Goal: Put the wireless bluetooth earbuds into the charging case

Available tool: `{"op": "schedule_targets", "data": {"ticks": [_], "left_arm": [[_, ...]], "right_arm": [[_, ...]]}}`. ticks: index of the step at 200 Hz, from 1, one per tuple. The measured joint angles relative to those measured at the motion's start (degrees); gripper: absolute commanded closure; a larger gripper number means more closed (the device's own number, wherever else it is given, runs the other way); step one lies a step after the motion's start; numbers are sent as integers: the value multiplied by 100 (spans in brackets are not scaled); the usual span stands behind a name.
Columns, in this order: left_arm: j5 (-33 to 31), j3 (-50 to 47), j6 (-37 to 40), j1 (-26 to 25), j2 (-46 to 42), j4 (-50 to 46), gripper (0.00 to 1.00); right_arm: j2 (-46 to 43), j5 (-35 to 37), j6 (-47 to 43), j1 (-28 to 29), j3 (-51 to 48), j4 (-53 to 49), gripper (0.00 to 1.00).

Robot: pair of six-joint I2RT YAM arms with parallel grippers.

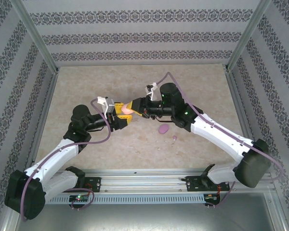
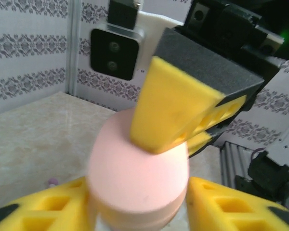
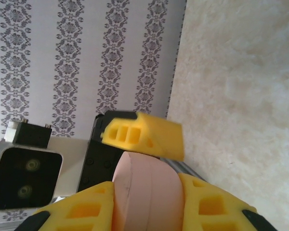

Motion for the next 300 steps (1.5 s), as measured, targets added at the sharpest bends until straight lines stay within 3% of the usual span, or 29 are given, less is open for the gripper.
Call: {"op": "schedule_targets", "data": {"ticks": [21,42,71,94,120,150,186,251,300], "left_arm": [[-330,0,437,0,-422,-634,0],[-979,0,955,0,-942,-1421,0],[-2430,11,1300,7,-1355,-2564,0],[-3495,31,1233,17,-1384,-3298,0],[-4124,35,1091,66,-1316,-3683,0],[-4201,98,1036,146,-1093,-3768,0],[-4175,269,981,323,-901,-3853,0],[-4175,289,984,396,-1093,-3980,0],[-3993,369,942,433,-1051,-4054,0]], "right_arm": [[236,28,15,-31,4,57,87],[566,181,-111,-122,254,-289,85],[1451,468,-503,-223,1049,-669,85],[2540,485,-743,-267,1860,-817,84],[4120,391,-1080,-267,3285,-1158,84],[5560,192,-1252,-267,4472,-1327,84],[6577,-107,-1259,-282,5062,-1421,81],[7042,-2,-1738,-343,6275,-2616,52],[6955,522,-2404,-446,6741,-3921,42]]}}
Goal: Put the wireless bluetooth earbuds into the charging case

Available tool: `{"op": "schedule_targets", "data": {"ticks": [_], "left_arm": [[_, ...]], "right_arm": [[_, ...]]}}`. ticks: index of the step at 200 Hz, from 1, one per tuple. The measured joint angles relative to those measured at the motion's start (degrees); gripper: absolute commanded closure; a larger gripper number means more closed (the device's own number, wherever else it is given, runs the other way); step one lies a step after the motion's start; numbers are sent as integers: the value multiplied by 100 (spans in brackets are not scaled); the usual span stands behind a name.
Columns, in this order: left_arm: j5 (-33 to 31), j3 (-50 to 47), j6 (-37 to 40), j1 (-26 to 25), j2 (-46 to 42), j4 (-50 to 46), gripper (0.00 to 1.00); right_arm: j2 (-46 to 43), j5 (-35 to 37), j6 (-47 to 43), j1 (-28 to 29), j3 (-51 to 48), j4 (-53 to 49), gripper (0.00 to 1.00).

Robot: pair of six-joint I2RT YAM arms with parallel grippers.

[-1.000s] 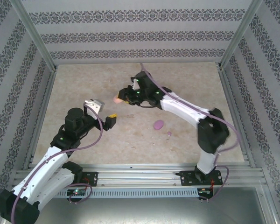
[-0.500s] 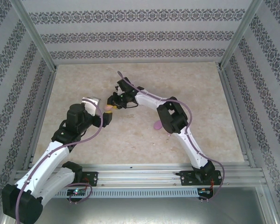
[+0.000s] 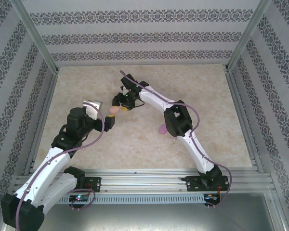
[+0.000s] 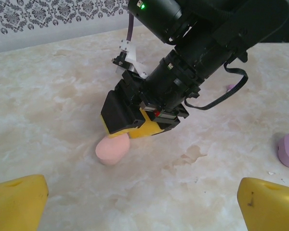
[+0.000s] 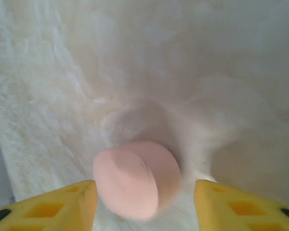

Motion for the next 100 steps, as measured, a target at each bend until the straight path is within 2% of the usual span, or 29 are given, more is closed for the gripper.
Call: {"op": "schedule_targets", "data": {"ticks": [21,46,72,100], "left_arm": [[321,173,-31,0,136,-72,2],[667,450,-225,-2,525,-101,17],[861,787,-560,-111,1425,-149,19],[894,896,-756,-824,2404,-129,21]], "right_arm": [[-245,131,-227,-61,-57,-365,42],[-1049,247,-479,-114,-708,-455,42],[-2437,354,-660,-186,-2041,-247,42],[-3884,422,-699,-391,-3727,105,41]]}}
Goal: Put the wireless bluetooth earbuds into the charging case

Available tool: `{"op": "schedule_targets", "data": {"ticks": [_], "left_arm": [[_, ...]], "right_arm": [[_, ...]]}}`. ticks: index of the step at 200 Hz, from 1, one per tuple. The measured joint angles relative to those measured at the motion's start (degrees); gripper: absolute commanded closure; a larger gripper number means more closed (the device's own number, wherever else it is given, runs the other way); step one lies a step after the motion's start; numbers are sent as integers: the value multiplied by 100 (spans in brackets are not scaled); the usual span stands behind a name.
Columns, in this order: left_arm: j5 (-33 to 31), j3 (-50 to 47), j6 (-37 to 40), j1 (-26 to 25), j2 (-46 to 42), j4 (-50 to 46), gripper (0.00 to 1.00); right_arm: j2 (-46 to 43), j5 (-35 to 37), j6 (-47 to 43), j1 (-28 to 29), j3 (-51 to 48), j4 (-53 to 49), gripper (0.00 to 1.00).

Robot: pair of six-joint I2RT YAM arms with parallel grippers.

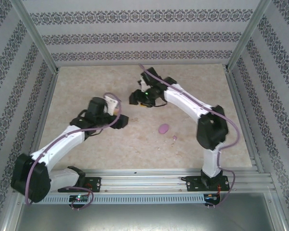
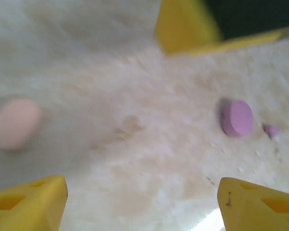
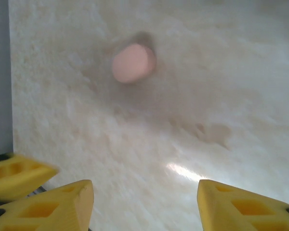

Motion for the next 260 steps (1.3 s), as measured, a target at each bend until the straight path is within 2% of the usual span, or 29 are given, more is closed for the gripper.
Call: {"op": "schedule_targets", "data": {"ticks": [42,65,84,133,188,260], "left_arm": [[20,431,-90,-1178,1561,326,20],[2,804,52,-1810,2334,638,18],[68,1047,184,-2124,2850,876,18],[144,1567,437,-2280,3845,1237,20],[35,2020,660,-2306,4277,1436,24],[37,2245,1084,-2302,4538,1622,42]], "right_arm": [[-1543,142,-2,-994,-2503,273,40],[-2013,144,-17,-1526,-3510,354,40],[-2367,146,-20,-1834,-4083,409,40],[-3204,116,-103,-2341,-4509,522,39],[-3331,-66,-177,-2743,-4811,634,39],[-3331,-348,-157,-2741,-4878,828,38]]}}
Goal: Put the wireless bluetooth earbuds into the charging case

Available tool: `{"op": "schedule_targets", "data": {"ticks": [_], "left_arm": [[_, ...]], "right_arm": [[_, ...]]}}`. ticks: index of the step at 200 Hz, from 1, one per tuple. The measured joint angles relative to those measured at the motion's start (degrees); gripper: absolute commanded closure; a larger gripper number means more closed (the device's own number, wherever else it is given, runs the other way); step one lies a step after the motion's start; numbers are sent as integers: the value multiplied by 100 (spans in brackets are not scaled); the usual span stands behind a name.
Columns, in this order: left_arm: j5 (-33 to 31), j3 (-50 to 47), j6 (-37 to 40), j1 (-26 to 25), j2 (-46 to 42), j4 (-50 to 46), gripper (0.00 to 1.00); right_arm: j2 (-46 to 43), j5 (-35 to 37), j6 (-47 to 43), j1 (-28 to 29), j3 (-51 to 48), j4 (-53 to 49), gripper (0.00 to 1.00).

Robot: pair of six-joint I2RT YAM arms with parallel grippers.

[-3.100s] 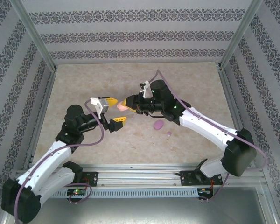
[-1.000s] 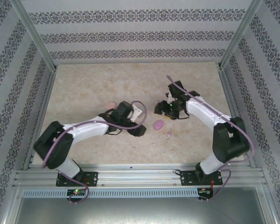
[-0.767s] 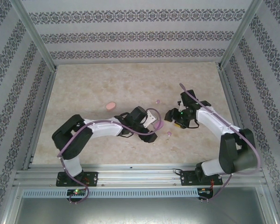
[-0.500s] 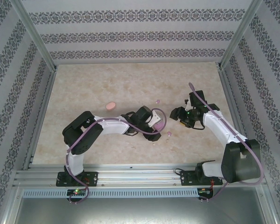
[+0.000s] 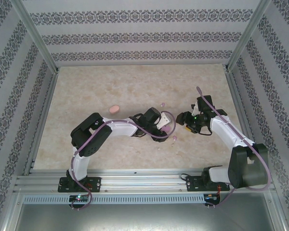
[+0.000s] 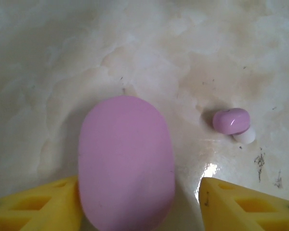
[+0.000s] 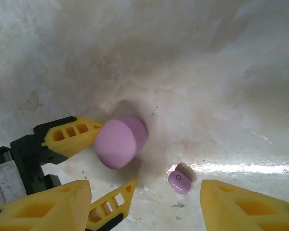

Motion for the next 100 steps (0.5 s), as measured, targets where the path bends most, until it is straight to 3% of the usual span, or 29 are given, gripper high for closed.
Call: {"op": "schedule_targets", "data": {"ticks": [45,100], "left_arm": [[466,-308,37,57,31,769,59],[1003,-750,-9,306,20,1572,64]], "right_arm": [[33,-334,114,0,-181,343,38],[149,-590,269,0,-442,614,38]]}}
